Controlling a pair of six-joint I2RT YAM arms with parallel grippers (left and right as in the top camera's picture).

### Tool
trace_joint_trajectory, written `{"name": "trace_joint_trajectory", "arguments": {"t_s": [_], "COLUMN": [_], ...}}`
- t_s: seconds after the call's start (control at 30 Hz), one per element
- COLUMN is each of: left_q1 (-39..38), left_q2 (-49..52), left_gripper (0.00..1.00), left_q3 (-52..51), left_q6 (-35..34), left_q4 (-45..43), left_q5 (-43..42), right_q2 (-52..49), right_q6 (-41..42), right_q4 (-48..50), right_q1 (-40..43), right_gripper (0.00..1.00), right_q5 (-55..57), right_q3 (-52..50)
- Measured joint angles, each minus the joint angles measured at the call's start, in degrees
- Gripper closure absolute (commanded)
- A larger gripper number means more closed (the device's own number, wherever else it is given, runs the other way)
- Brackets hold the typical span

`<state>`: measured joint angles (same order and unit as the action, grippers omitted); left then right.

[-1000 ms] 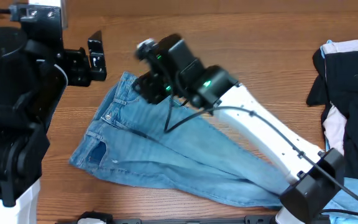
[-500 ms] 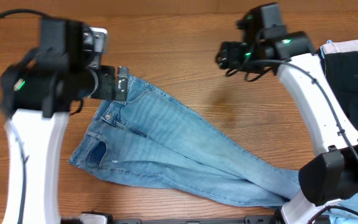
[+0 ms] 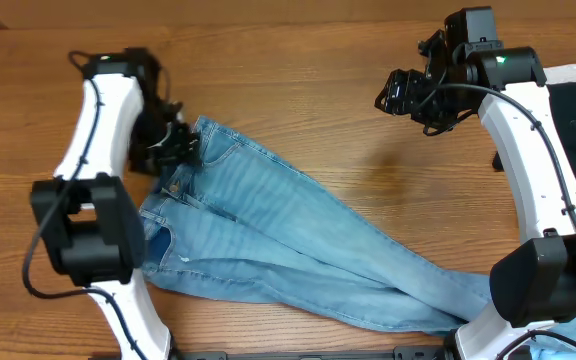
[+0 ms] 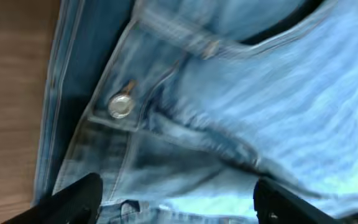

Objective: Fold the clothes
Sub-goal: 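Pull the jeans waistband to the left edge with the left gripper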

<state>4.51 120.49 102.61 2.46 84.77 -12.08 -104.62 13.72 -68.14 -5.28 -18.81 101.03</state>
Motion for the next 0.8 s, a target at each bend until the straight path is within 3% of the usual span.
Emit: {"name": "trace_joint_trajectory", "arguments": {"t_s": [0.1,0.2,0.27,0.33,0.43,0.67,0.8], "left_q1": [5.77,6.56,5.77,4.83,4.46,5.18,9.81], "left_q2": [2.25,2.29,2.34,2.34,2.38,2.45,2.56], "left_gripper": [0.06,0.06,0.12,0.37,0.96,0.96,0.96], "left_q3": [-1.14,-4.57,-8.24,-12.09,-13.57,-11.32,0.79], "left_q6": [4.00,7.74,9.49,11.28,12.37,12.68,6.86], "left_q4": [1.27,-2.12,-5.11,-7.28,-8.85,-10.12,-10.58], "left_q5": [-3.89,-6.03,-6.75,-7.34,-7.91,-9.31,-12.09], "right_q2": [0.00,0.00,0.00,0.00,0.00,0.00,0.00], "right_q6": [-0.04,-0.07,-0.04,-0.04,-0.02,0.00,-0.02], "right_q4": [-0.02,0.15,0.20,0.20,0.22,0.59,0.66], "right_q1": [0.00,0.00,0.00,0.00,0.00,0.00,0.00], "right_gripper": [0.18,0.18,0.18,0.18,0.18,0.19,0.19], "right_q5": [-0.28,-0.28,-0.28,-0.28,-0.28,-0.31,-0.31], "right_q3": [0.00,0.00,0.00,0.00,0.00,0.00,0.00]}}
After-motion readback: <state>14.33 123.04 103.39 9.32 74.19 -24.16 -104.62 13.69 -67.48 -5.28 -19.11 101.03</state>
